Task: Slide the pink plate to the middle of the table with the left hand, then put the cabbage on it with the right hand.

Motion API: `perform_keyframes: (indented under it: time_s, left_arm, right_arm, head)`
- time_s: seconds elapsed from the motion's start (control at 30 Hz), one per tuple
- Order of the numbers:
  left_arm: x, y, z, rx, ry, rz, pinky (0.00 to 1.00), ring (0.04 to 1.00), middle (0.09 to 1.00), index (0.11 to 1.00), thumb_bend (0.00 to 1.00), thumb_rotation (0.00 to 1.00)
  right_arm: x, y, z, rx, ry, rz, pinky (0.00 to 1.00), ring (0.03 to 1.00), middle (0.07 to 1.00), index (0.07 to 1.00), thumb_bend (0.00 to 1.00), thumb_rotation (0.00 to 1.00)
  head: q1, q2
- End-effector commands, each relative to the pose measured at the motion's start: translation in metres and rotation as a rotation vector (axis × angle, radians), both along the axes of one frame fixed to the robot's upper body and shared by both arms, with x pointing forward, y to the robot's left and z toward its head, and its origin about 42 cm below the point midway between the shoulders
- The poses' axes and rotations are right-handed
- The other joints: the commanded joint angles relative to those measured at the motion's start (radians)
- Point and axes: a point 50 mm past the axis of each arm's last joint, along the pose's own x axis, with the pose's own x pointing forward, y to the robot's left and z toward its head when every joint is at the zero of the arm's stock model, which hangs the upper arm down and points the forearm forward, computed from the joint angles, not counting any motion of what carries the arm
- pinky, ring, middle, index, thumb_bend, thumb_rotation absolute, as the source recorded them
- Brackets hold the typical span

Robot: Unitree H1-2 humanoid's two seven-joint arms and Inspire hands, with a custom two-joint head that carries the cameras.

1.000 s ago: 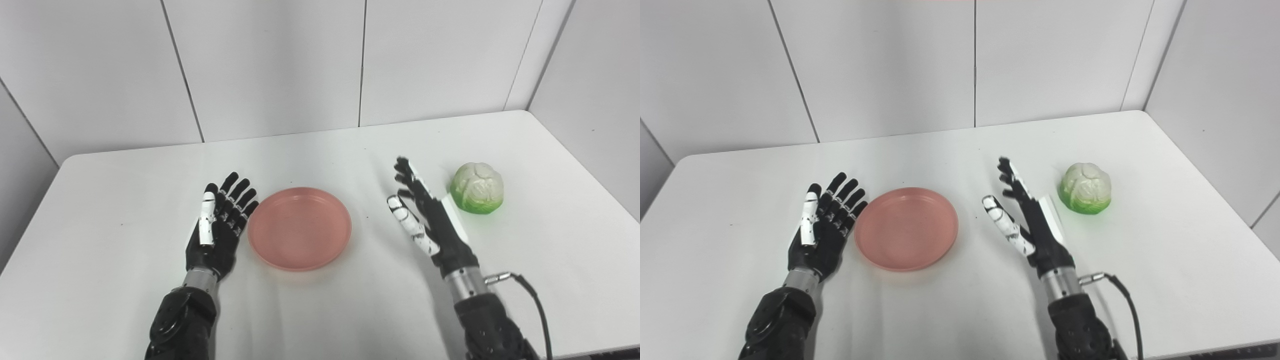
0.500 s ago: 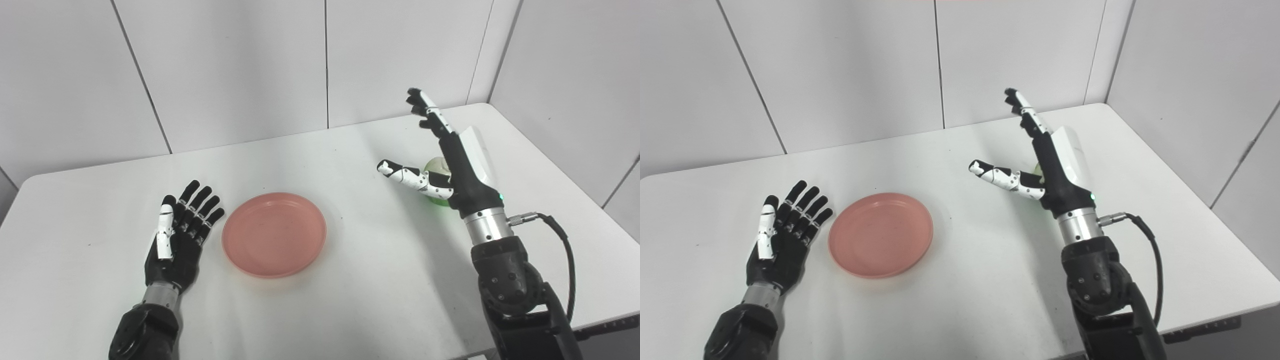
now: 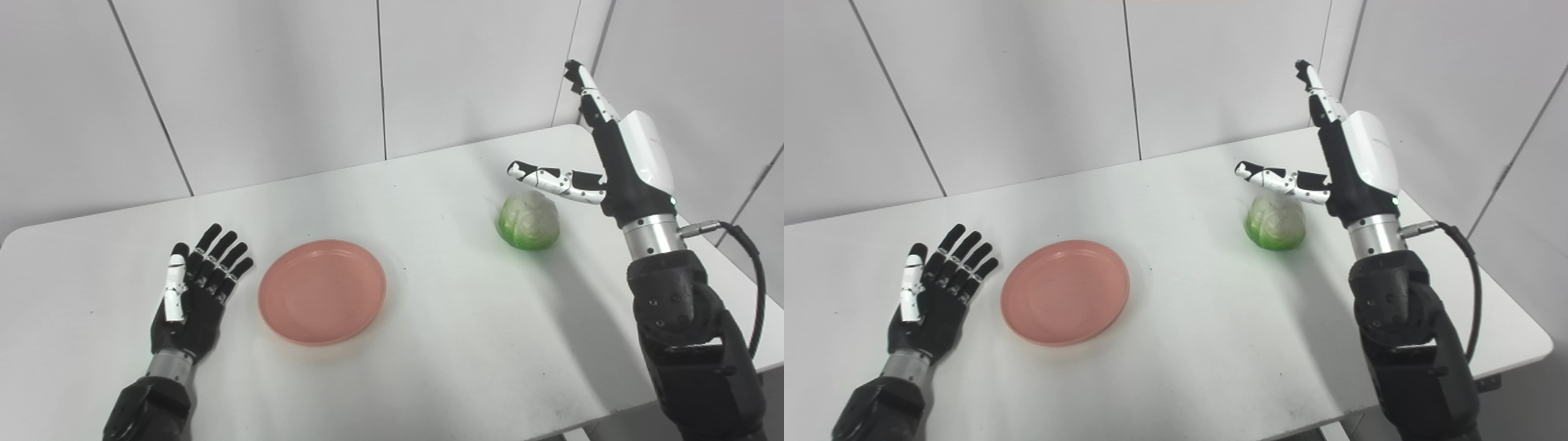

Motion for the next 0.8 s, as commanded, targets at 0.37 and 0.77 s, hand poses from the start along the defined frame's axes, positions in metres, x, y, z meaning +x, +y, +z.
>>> perform_keyframes:
  time_s: [0.37, 0.77]
  left_arm:
    - [-0.017, 0.023, -0.039, -0.011, 0.137, 0.012, 0.81, 0.827, 0.842, 0.828, 0.6, 0.83]
    - [-0.018, 0.029, -0.039, 0.003, 0.135, 0.013, 0.79, 0.814, 0.829, 0.813, 0.61, 0.82]
  right_arm:
    - [0.008, -0.034, -0.028, 0.009, 0.145, -0.102, 0.85, 0.931, 0.97, 1.0, 1.0, 0.63]
    - [0.039, -0.039, -0.048, 0.044, 0.259, -0.093, 0.81, 0.927, 0.975, 1.0, 1.0, 0.65]
  head:
    - [-0.016, 0.007]
    - [-0.021, 0.02]
